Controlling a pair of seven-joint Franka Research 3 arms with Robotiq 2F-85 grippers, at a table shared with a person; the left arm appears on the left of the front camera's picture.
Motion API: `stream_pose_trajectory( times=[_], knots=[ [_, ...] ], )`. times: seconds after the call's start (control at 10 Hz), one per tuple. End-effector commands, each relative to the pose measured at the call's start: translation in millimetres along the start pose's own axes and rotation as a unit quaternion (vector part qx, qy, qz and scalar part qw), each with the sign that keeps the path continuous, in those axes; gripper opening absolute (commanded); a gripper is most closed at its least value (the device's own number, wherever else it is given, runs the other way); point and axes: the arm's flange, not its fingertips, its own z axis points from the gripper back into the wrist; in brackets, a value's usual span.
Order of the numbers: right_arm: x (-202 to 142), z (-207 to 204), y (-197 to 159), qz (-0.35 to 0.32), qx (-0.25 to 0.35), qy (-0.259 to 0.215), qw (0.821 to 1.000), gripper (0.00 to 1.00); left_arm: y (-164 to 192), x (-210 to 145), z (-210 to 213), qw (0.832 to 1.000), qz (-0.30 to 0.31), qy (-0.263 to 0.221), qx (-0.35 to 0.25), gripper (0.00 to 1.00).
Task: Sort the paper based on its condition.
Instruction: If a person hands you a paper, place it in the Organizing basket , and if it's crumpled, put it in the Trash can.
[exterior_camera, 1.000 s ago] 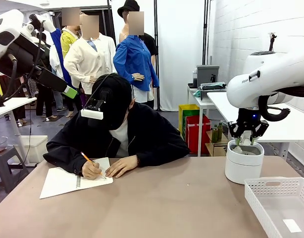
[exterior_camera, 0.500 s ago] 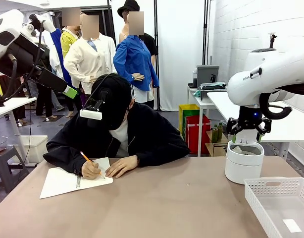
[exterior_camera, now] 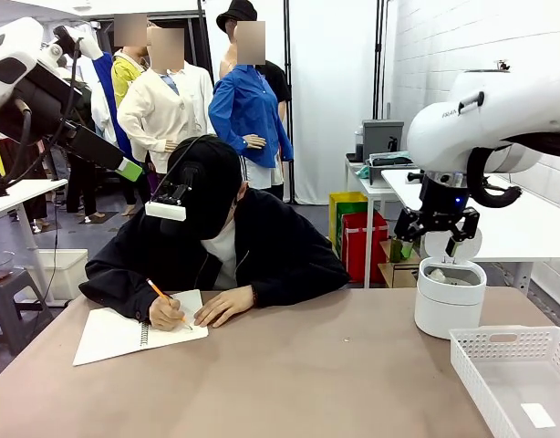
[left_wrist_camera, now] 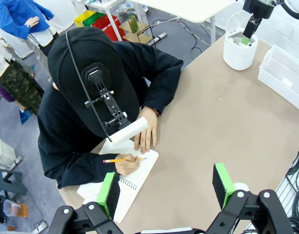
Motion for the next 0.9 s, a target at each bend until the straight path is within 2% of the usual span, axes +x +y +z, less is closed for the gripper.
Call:
stream_pose_trajectory(
  times=[0.0,0.8],
  knots=[
    [11.0,-13.2,-19.1,-0.04,-0.024,0.0,0.999,1.0,1.5,-0.8,0.0,1.0,0.002,-0.003,-0.002,1.0],
    [11.0,-13.2,-19.1,-0.04,-0.024,0.0,0.999,1.0,1.5,-0.8,0.0,1.0,0.002,-0.003,-0.002,1.0]
  ],
)
